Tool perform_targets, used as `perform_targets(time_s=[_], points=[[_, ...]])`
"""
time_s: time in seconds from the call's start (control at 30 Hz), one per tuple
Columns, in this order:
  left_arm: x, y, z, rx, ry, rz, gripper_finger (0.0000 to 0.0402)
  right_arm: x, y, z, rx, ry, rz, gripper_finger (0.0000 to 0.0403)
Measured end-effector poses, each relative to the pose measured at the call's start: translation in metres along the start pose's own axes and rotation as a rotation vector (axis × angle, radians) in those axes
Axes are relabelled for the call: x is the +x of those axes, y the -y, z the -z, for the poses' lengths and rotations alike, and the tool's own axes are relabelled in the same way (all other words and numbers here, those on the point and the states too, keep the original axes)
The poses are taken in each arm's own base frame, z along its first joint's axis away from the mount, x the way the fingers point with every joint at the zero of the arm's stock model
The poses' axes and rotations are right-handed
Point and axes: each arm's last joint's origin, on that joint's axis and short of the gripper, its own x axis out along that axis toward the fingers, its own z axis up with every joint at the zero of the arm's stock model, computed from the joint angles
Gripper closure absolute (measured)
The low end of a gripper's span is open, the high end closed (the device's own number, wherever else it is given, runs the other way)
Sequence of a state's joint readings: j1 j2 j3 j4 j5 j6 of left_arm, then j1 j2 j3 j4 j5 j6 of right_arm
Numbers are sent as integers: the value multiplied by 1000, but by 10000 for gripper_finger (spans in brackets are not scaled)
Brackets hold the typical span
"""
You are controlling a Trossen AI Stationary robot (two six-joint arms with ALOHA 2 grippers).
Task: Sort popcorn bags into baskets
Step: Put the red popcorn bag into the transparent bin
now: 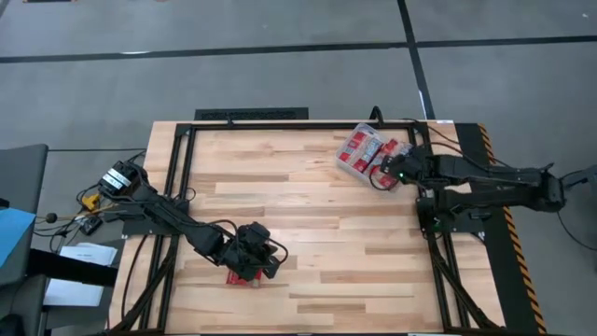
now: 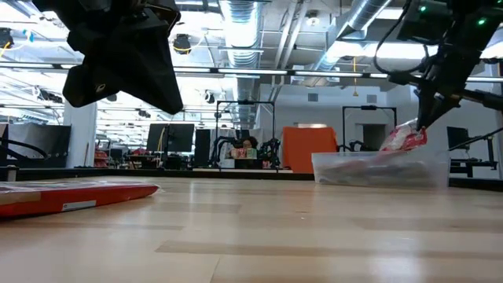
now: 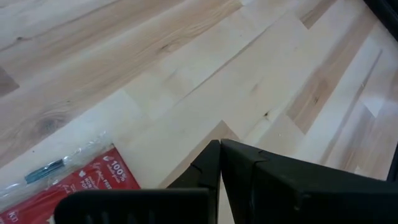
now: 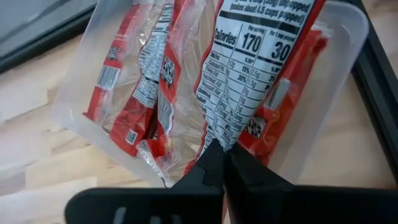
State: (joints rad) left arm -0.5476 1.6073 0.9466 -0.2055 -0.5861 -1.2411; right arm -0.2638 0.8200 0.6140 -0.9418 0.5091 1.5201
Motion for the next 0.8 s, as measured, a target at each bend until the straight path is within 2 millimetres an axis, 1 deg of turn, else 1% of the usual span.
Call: perform_targets(time_s=[0.13,0.23,0.37,0.53,0.63,0.7,0.8], points=[[0,-1,1,8,-11,-9,401,4,-3,-6,-31,-34,-11,376],[0,-1,1,8,-10,-10,401,7,-2,-7,-26,-63,17,357],[0,-1,1,8,-11,-10,401,11,-1,-7,-64,-81,66,327],[0,-1,1,9,-17,-7,401,15,1,-5,-93,-90,124,271],[0,-1,2,45,-71,11,401,14,2,-6,-111,-91,127,228],[-1,0,2,65,-131,37,401,12,2,-7,-114,-86,119,202],[-8,2,1,65,-218,92,401,1,-2,-12,-100,-72,61,173]])
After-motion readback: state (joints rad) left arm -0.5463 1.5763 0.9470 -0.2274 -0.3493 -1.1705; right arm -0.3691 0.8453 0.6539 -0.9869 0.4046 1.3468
